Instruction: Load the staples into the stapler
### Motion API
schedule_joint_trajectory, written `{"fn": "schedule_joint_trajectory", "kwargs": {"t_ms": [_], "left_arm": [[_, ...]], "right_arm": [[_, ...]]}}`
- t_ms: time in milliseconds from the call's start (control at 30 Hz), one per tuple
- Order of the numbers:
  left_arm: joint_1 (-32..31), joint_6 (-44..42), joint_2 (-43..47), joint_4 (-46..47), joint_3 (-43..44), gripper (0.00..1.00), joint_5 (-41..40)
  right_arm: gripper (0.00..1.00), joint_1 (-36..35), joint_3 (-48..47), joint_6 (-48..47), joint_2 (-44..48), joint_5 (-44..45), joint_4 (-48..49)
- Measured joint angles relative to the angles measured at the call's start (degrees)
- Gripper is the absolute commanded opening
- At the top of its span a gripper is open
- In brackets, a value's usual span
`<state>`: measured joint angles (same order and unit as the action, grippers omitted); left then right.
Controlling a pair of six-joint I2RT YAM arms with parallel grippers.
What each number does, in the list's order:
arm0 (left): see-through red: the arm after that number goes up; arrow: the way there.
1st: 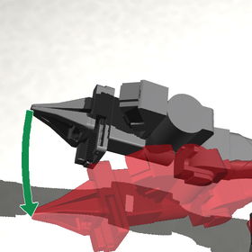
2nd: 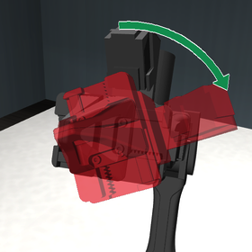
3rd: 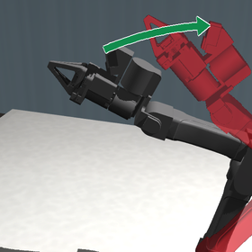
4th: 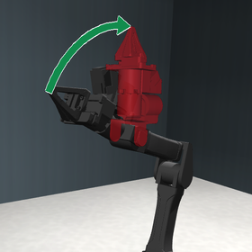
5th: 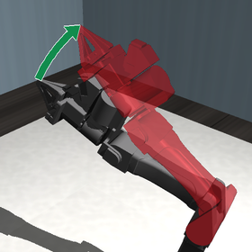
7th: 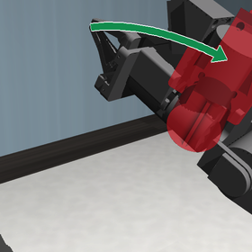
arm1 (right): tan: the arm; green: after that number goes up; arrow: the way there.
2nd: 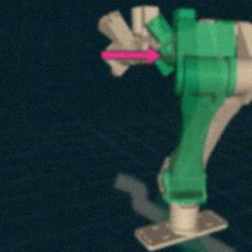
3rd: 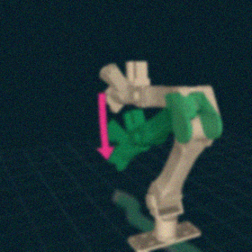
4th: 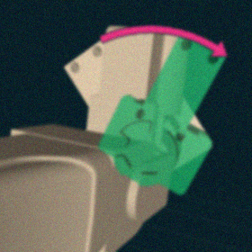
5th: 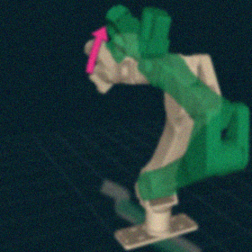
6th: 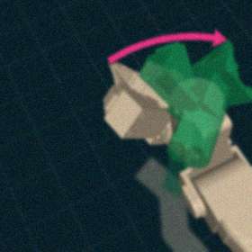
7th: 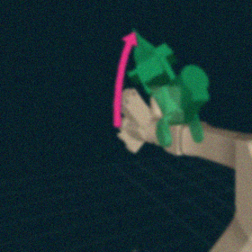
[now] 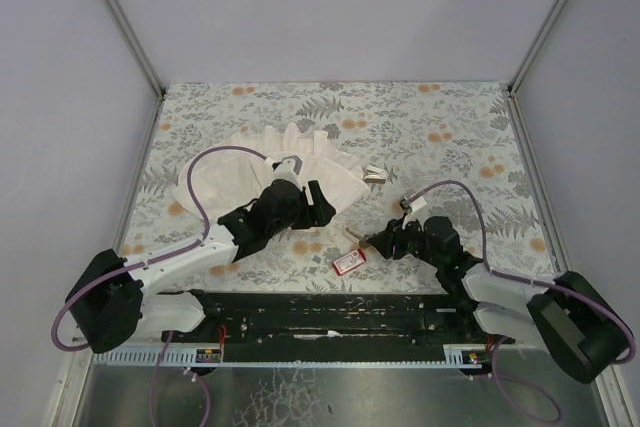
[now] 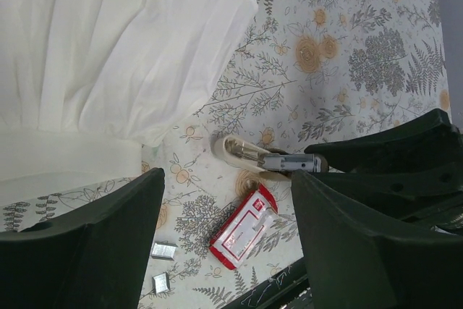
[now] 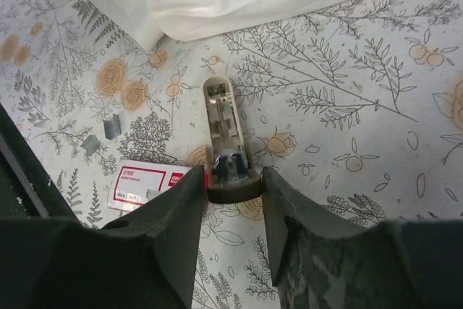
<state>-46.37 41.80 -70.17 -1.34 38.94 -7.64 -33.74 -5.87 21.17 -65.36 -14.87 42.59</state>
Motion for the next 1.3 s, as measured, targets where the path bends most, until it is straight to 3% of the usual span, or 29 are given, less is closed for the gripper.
{"fn": "schedule_joint_trajectory", "kwargs": {"t_ms": [367,533,633,833,1033,1300], "left_arm": [[0.4,-0.3,0.0,-0.1,0.0,0.71,0.2],[1.6,-1.9,0.0,-2.9,1.6,0.73,0.7],[4.5,-4.6,0.1,-6.3,5.2,0.78,2.4],[15.0,-12.5,0.5,-12.8,16.0,0.92,7.3],[19.6,-21.8,1.7,-16.3,22.1,1.0,7.2],[19.8,-28.3,5.0,-16.5,17.8,1.0,3.1]], "right_arm": [[0.83,0.0,0.3,2.6,20.6,4.6,-15.1],[0.89,0.1,-5.3,5.5,21.3,11.6,-28.0],[0.85,2.9,-13.7,6.1,17.0,14.0,-35.0],[0.79,16.6,-31.2,3.7,-0.5,12.0,-41.7],[0.67,17.6,-47.2,-4.5,-19.8,8.9,-46.8],[0.57,16.5,-64.8,-15.6,-38.4,1.4,-51.3]]}}
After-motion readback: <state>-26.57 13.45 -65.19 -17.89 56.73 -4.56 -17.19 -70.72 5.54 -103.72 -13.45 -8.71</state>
